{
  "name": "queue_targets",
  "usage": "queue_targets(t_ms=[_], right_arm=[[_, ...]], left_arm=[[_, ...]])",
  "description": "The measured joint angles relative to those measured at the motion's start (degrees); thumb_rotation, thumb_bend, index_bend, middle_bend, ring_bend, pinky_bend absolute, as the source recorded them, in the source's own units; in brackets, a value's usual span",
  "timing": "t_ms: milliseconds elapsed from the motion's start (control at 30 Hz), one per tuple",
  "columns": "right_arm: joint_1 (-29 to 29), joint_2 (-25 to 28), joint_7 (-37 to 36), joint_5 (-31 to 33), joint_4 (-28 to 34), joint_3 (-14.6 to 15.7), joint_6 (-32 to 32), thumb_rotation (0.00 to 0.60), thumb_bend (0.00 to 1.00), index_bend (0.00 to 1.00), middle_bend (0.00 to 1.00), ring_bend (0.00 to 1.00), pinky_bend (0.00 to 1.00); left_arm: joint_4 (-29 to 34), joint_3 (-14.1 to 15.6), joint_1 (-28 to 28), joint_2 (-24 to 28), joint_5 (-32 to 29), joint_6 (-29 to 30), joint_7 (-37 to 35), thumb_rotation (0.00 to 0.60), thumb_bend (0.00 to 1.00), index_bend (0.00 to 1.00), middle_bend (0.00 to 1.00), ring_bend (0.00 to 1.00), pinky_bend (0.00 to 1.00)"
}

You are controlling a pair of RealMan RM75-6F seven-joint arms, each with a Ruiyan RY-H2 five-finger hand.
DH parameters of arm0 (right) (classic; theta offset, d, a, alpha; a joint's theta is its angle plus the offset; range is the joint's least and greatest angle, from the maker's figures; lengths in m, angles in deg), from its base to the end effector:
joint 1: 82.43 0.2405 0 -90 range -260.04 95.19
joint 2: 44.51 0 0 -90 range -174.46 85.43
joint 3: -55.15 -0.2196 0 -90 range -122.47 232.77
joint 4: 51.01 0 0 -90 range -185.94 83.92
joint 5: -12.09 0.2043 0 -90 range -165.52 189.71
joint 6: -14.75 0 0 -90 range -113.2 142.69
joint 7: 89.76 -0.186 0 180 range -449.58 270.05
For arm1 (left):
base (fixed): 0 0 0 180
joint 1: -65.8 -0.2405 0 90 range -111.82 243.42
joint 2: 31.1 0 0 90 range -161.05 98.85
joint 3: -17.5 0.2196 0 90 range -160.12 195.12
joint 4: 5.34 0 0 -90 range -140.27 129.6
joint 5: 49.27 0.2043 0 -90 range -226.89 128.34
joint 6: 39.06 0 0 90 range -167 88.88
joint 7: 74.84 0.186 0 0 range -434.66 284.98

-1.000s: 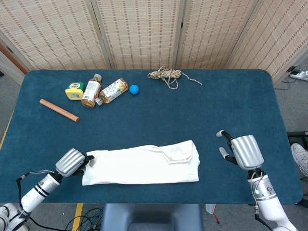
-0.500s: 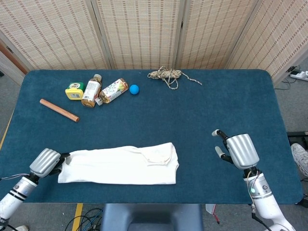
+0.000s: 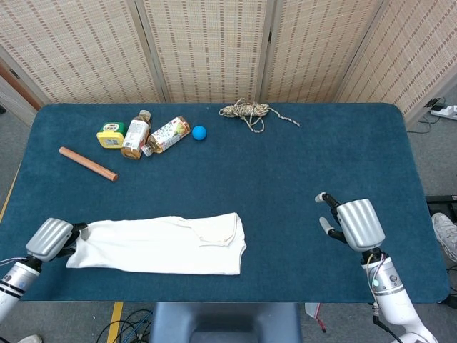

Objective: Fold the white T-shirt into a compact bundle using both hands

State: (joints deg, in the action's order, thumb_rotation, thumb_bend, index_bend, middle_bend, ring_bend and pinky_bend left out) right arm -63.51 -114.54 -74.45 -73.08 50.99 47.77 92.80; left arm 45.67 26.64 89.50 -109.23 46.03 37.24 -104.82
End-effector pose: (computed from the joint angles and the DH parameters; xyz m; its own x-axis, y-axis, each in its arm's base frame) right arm -0.1649 -0.2793 0.1009 0.3916 0.0346 0.9195 -0.8828 -0.2675 0.3861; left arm -0.3100 0.2948 0.0905 0.4716 0.2287 0.8516 0.8529 -0.3635 -0.3747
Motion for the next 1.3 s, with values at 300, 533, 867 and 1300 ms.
queue_targets(t_ms=[300, 533, 867, 1300], right_arm=[[-1.02, 0.28, -2.32, -0.03, -1.31, 0.22, 1.09, 0.600, 0.33, 0.36, 0.95, 0.93, 1.00], [-2.11, 1.05, -3.83, -0.14, -2.02, 0.41, 2.27, 0.600, 0.33, 0.36, 0.95, 0.93, 1.00], [-3.24, 1.85, -5.25, 0.03, -2.68, 0.54, 3.14, 0.600, 0.33, 0.36, 0.95, 0.93, 1.00], [-4.18, 2.76, -5.55, 0.34, -2.72, 0.55, 3.56, 0.600, 0.33, 0.36, 0.95, 0.93, 1.00]], left_arm=[[17.15, -2.34, 5.11, 4.59, -0.13, -5.82, 8.45, 0.600, 0.60, 0.68, 0.94, 0.86, 0.93], [32.87, -6.35, 10.66, 7.34, -3.12, -14.14, 19.36, 0.600, 0.60, 0.68, 0.94, 0.86, 0.93], [43.11, -12.86, 15.84, 5.44, -14.05, -21.71, 33.58, 0.600, 0.60, 0.68, 0.94, 0.86, 0.93], [46.21, -15.76, 19.82, -2.93, -22.53, -23.96, 47.43, 0.600, 0.59, 0.67, 0.94, 0.86, 0.93]])
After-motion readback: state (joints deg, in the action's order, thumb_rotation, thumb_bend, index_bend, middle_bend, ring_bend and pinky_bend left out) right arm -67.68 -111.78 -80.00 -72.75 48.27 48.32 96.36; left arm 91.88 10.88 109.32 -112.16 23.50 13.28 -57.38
